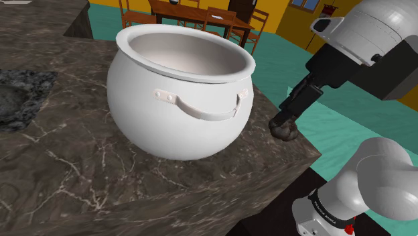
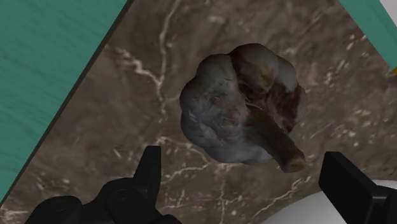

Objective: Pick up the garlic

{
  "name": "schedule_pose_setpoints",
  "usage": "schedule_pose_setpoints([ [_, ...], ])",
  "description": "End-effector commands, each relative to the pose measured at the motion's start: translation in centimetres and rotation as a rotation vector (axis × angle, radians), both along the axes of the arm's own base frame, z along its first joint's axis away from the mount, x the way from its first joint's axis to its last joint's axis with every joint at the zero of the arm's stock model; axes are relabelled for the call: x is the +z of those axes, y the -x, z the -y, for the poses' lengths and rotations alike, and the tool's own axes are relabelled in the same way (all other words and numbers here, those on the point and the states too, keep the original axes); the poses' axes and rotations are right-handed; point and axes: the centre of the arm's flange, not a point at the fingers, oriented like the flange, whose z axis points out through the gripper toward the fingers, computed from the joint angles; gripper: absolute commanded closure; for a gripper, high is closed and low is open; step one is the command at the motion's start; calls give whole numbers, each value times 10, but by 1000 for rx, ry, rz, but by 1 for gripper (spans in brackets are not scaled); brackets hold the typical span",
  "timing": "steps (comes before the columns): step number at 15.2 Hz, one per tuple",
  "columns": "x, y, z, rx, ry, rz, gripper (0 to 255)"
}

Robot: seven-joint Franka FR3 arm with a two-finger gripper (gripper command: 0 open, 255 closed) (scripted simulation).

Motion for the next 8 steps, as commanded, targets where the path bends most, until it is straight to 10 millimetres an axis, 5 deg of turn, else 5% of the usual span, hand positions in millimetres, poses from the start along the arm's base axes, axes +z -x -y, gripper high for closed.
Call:
schedule_pose_setpoints([
  [1,-10,1,0,0,0,1,0],
  [3,-13,1,0,0,0,1,0],
  [4,-13,2,-1,0,0,1,255],
  [8,-13,2,-1,0,0,1,255],
])
